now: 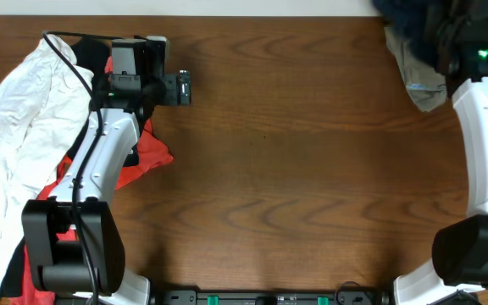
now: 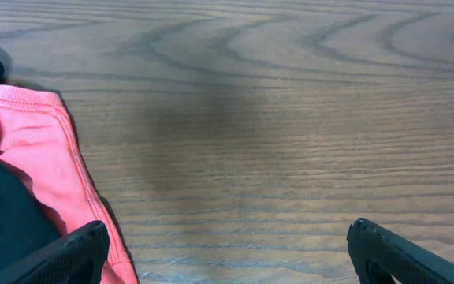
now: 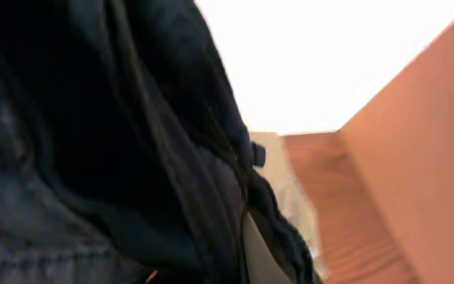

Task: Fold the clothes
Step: 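Place the shorts on the khaki garment at top right and release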

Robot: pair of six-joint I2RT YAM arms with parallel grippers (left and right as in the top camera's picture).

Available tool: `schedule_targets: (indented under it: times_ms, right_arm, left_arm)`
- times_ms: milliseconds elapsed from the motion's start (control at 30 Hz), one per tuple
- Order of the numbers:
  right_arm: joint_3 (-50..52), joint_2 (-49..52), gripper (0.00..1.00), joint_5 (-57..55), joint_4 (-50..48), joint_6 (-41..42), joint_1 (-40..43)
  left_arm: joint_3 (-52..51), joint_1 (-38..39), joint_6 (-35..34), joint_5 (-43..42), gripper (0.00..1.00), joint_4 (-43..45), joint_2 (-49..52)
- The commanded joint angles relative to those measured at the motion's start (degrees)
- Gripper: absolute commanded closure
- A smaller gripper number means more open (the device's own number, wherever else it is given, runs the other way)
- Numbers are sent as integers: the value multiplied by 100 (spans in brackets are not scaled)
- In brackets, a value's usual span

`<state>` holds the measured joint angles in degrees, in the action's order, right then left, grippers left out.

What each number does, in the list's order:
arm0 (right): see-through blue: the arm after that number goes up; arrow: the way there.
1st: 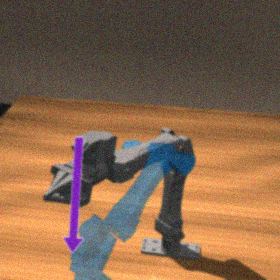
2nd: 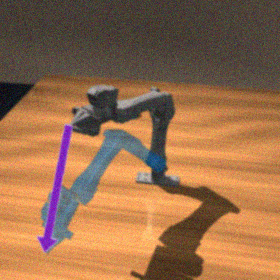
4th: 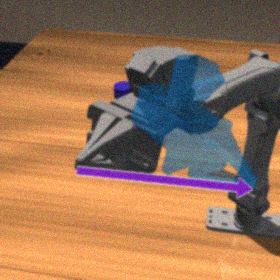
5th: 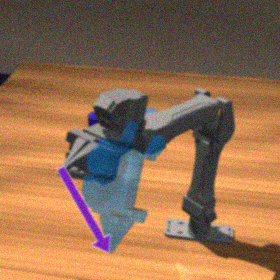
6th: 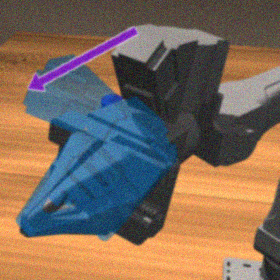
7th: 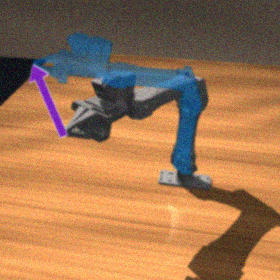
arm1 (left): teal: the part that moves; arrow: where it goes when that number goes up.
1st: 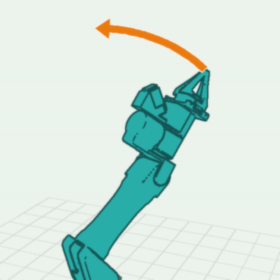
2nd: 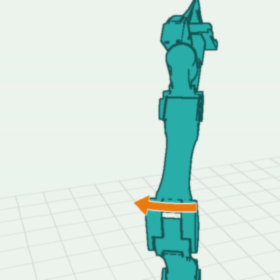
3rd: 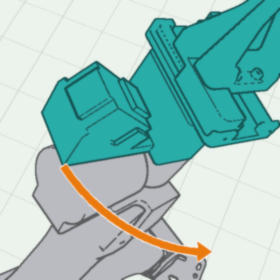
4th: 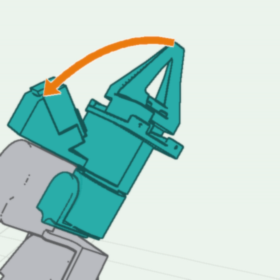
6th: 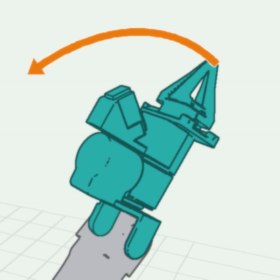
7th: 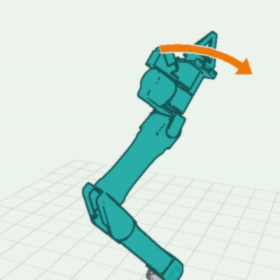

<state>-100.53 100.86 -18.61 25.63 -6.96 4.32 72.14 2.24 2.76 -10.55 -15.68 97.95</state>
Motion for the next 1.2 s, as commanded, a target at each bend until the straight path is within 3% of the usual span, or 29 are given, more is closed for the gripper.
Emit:
schedule_targets:
  times_ms: [0, 500, 1167]
  right_arm:
    - [-116, 31, 99, -223, -389, -232, 208]
    - [-116, 1252, 99, -2218, -2293, -229, 785]
    - [-116, 2579, 99, -2035, -4179, 697, 1290]
  left_arm:
    - [46, -24, -48, 9, 2, -11, 55]
    - [46, -24, -48, 9, 2, -13, 55]
    - [46, -24, -46, 9, 2, -11, 55]
